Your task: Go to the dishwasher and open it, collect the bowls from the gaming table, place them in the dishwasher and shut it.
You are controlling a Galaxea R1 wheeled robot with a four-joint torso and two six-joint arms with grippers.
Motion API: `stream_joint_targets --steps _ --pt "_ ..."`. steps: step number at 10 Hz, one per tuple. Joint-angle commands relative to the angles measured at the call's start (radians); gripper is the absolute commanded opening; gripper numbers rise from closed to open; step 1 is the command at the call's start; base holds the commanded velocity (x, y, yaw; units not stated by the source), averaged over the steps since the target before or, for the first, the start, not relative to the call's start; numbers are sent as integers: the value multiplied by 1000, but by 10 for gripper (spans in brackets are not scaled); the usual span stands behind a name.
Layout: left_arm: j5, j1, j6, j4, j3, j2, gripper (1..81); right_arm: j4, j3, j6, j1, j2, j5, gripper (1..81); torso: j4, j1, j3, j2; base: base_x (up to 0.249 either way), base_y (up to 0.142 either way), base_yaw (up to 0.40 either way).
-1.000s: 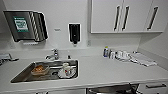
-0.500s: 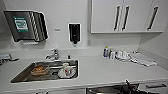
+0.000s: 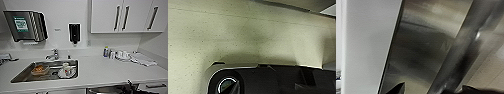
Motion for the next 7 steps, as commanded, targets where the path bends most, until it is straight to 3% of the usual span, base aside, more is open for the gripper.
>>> stream_joint_targets --steps 1,7 --pt "44 -51 0 1 5 -14 811 18 -73 -2 116 7 -19 811 0 0 0 0 0 0 0" --pt "46 -51 0 1 -22 6 811 -24 -147 -5 83 73 -37 811 0 0 0 0 0 0 0"
